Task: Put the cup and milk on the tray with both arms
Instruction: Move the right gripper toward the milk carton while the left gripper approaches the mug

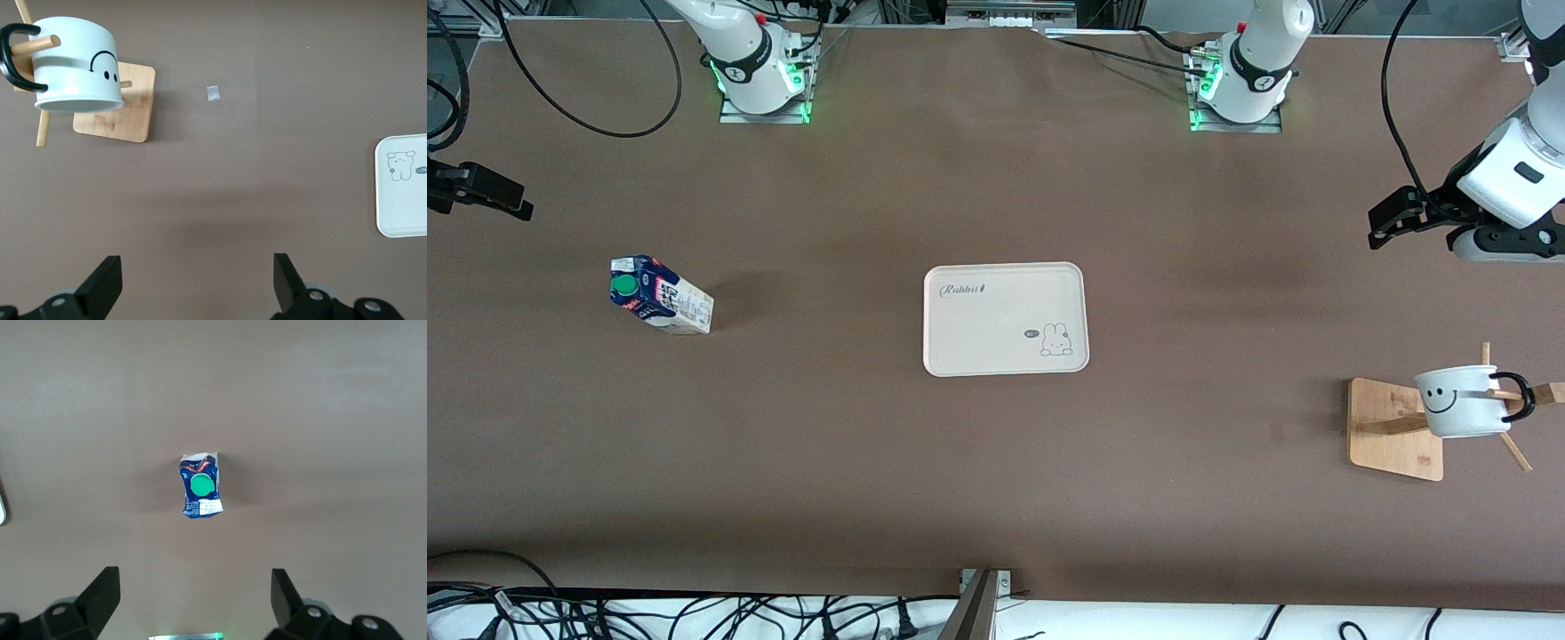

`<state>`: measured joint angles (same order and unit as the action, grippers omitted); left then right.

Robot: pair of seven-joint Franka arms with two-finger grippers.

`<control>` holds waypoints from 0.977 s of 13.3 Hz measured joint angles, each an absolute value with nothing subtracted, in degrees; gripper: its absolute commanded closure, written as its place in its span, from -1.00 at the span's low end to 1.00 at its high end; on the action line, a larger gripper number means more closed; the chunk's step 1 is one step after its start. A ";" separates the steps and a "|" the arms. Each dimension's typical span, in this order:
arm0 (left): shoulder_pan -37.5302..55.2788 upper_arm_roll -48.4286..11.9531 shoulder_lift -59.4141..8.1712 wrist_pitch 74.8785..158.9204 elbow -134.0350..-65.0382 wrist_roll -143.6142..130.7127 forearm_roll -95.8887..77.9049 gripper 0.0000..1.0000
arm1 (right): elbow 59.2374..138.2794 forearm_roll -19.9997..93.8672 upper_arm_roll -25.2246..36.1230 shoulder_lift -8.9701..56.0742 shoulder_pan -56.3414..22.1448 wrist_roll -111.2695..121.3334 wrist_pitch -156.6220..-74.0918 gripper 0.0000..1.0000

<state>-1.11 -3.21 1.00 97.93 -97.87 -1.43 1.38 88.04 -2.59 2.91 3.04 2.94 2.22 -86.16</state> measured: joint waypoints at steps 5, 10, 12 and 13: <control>-1.11 -3.21 1.00 97.93 -97.87 -1.43 1.38 -1.00 | 87.99 -2.59 2.83 3.05 2.94 2.23 -86.17 -1.00; -1.11 -3.21 1.00 97.93 -97.87 -1.43 1.38 -1.00 | 87.98 -2.59 2.81 3.07 2.93 2.23 -86.17 -1.00; -1.08 -3.25 1.00 97.93 -97.87 -1.43 1.38 -1.00 | 87.98 -2.50 2.77 3.39 2.89 2.24 -86.13 -1.00; -1.04 -3.28 0.99 97.93 -97.86 -1.43 1.38 -1.00 | 87.99 -2.29 2.66 3.94 2.75 2.24 -86.06 -1.00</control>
<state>-1.04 -3.28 0.99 97.93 -97.86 -1.43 1.38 87.99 -2.29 2.66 3.94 2.75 2.24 -86.06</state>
